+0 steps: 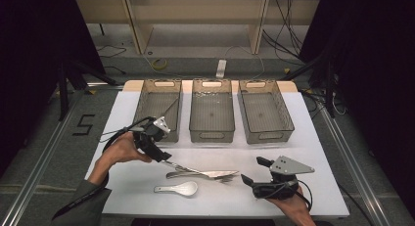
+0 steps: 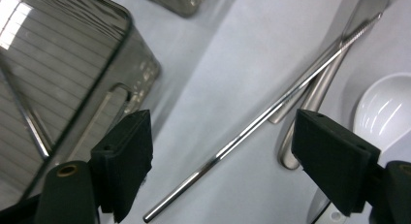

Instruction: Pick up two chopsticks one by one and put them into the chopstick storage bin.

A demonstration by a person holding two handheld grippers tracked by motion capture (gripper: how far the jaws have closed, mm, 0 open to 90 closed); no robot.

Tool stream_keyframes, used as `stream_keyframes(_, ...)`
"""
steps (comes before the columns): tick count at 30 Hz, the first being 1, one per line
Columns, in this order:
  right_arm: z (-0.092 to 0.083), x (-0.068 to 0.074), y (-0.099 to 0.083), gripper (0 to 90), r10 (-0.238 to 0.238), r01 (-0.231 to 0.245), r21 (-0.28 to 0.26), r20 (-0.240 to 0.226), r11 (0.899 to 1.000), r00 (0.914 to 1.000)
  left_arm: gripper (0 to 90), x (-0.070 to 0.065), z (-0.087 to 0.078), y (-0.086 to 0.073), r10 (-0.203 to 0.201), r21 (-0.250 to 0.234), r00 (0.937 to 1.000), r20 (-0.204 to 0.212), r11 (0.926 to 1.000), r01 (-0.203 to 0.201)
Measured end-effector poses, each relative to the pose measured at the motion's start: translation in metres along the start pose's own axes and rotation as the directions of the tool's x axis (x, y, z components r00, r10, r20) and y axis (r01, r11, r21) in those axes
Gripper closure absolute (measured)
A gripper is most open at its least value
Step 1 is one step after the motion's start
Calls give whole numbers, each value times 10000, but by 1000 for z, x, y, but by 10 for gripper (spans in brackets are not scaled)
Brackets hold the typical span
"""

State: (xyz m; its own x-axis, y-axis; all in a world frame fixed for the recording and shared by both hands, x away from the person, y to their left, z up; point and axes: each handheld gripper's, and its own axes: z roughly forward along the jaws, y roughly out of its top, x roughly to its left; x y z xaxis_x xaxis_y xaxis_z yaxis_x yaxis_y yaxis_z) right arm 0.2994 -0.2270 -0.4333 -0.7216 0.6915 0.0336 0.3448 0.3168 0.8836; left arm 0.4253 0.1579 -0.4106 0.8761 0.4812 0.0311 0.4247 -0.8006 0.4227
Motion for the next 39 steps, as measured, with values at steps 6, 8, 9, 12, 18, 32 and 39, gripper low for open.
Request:
stream_keyframes(6,0,0,0,222,-8,8,13,-22,10000,10000,239,-5,11,0,477,636,9989,-50,9969,-472)
stream_keyframes(8,1,0,0,222,12,-12,21,-19,10000,10000,258,-6,14,0,601,785,9982,-40,9951,-596)
stream_keyframes(9,1,1,0,222,4,-4,37,-19,10000,10000,271,-6,16,0,648,836,9979,-21,9944,-644)
stream_keyframes(12,1,1,0,222,-14,14,9,-66,10000,10000,300,-6,21,-1,753,1030,9971,51,9918,-755)
stream_keyframes(18,1,1,0,222,-6,7,44,-54,10000,10000,364,-9,29,-1,1088,1250,9939,186,9860,-1103)
stream_keyframes(32,1,1,0,224,-78,78,58,-39,10000,10000,529,-13,47,-2,1554,1720,9857,645,9713,-1643)
stream_keyframes(39,2,1,0,224,-109,109,93,-43,9999,9999,589,-13,50,-3,1648,1875,9837,724,9664,-1757)
